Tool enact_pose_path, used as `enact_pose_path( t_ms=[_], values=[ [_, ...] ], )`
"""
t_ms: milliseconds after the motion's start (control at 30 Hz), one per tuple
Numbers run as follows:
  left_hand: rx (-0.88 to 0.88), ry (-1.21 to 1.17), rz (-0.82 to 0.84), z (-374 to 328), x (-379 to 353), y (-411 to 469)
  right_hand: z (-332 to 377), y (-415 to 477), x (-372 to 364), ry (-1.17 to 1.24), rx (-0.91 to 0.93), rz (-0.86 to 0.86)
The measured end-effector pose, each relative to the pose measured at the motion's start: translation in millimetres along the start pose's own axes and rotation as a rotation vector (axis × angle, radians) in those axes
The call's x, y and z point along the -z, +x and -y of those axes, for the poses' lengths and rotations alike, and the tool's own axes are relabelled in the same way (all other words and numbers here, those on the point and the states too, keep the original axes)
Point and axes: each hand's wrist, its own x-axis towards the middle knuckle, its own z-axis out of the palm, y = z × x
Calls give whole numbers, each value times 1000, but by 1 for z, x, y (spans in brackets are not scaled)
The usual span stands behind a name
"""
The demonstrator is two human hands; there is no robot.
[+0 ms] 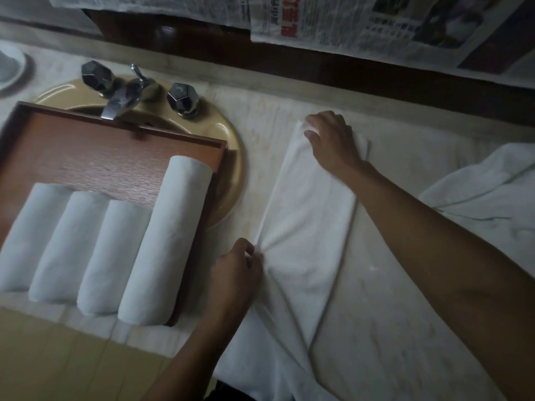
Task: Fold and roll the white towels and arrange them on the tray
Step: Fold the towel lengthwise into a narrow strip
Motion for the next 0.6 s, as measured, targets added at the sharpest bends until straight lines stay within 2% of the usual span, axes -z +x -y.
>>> enact_pose_path(
  t_ms=[67,233,600],
  values=[
    [-37,108,-32,-2,-1,3,-1,9,1,19,-26,26],
    [-101,66,-63,-17,-4,17,0,24,9,97,-42,56],
    [-25,22,-15,-15,-5,32,0,37,12,81,4,127]
  ],
)
